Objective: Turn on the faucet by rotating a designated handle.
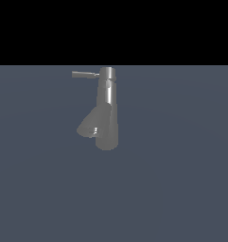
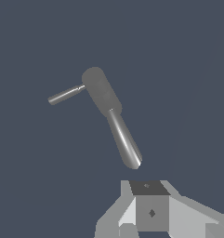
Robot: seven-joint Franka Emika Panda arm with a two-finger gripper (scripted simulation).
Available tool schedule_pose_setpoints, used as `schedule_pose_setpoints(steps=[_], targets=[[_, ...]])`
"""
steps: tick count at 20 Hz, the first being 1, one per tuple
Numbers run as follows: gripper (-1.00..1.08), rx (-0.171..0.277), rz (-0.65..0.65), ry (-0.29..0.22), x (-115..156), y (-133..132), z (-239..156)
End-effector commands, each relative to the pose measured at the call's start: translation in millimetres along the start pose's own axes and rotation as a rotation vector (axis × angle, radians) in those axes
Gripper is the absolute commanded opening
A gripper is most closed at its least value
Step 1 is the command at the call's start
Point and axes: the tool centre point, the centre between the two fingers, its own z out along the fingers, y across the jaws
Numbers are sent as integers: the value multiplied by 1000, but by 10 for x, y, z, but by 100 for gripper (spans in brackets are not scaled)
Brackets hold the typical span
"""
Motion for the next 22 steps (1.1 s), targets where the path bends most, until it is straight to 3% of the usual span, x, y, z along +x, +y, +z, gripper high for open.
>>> schedule_pose_setpoints(steps=[1,22], targets=[[-100,1,61,-7,105,-101,80],[-100,-27,568,-42,859,-922,1005]])
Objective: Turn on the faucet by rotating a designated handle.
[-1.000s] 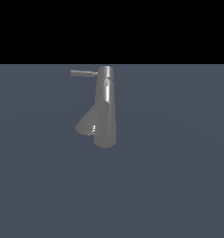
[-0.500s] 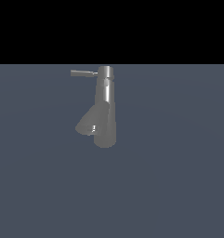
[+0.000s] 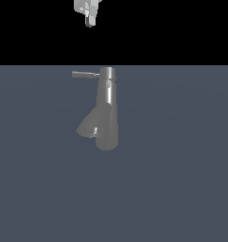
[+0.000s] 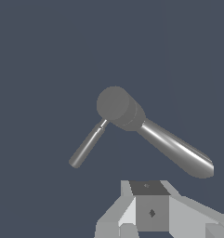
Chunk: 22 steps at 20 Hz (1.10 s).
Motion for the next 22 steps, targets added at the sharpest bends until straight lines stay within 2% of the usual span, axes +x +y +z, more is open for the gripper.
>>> schedule_pose_setpoints(steps=[1,14,22], targets=[[-100,-5,62,0,21,-127,132],[-100,-32,374,15,89,-712,900],[-100,-44,526,33,94,-958,1331]])
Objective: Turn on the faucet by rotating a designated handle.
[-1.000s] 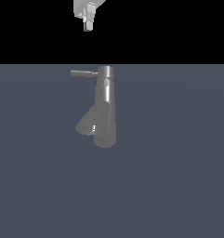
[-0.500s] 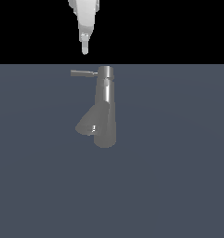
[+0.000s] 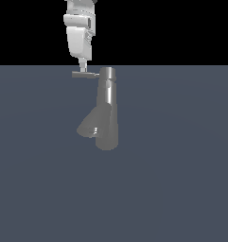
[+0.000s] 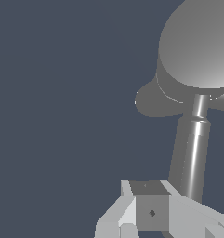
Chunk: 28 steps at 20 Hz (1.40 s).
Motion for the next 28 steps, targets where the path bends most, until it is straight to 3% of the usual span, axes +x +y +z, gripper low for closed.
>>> schedule_pose_setpoints(steps=[1,16,28], targets=[[-100,-1,40,5,-32,-58,106],[-100,-4,110,15,-94,-152,316],[-100,-4,110,15,-146,176,181]])
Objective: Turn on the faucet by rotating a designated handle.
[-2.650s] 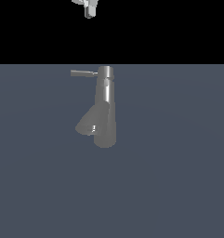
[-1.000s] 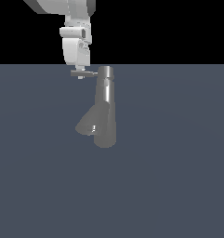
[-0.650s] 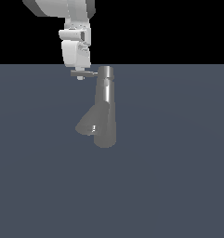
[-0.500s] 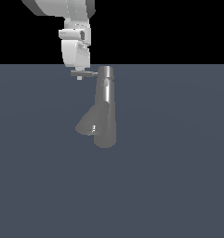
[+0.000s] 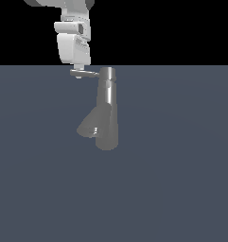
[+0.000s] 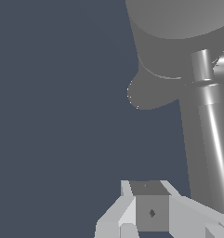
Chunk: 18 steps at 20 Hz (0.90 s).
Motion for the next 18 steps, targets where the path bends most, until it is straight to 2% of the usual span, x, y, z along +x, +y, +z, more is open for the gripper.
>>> schedule_pose_setpoints(steps=[1,16,18], targets=[[-100,-6,-2,1,-9,96,-18],[-100,-6,-1,1,-26,550,-210],[-100,7,10,0,41,469,-237]])
